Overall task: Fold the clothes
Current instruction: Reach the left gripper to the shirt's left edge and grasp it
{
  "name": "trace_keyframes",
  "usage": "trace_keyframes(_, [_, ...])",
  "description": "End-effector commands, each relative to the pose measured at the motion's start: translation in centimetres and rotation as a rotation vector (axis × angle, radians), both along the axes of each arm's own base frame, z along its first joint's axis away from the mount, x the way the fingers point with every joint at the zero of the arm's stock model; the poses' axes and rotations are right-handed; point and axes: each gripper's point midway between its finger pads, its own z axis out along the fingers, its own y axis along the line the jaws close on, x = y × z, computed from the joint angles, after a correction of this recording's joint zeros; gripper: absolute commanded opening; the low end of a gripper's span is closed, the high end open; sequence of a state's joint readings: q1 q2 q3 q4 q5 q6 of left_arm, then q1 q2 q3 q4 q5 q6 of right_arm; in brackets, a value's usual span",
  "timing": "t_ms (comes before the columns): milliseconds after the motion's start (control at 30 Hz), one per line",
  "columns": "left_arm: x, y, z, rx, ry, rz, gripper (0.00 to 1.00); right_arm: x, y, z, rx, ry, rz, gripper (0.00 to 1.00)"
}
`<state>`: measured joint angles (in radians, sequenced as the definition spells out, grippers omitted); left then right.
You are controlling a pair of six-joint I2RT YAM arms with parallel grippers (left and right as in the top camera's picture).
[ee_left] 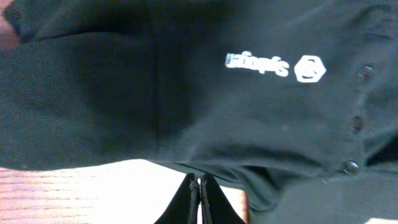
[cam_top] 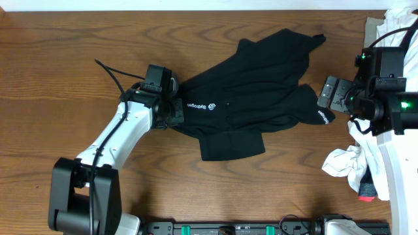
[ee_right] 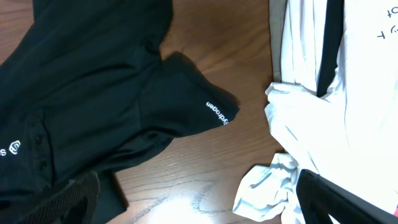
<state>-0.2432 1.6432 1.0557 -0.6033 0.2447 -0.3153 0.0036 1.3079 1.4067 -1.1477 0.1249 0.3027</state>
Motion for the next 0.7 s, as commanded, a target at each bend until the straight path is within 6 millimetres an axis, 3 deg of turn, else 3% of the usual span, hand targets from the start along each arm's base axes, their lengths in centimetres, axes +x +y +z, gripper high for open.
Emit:
trace_keyframes(0, [0.6,1.2,-0.9,0.070,0.008,0.043,0.06,0.0,-0.3,0.1,-0.007,-0.003,-0.007,0.99])
trace_keyframes(400, [1.5,1.1,-4.6,0.084,0.053,0.061,0.06,0.0,-0.3,0.1,-0.007,-0.003,-0.007,0.99])
trace_keyframes(667, [2.8,2.6,-4.8,0.175,-0.003,0.092,0.06,0.0,-0.3,0.1,-0.007,-0.003,-0.007,0.99])
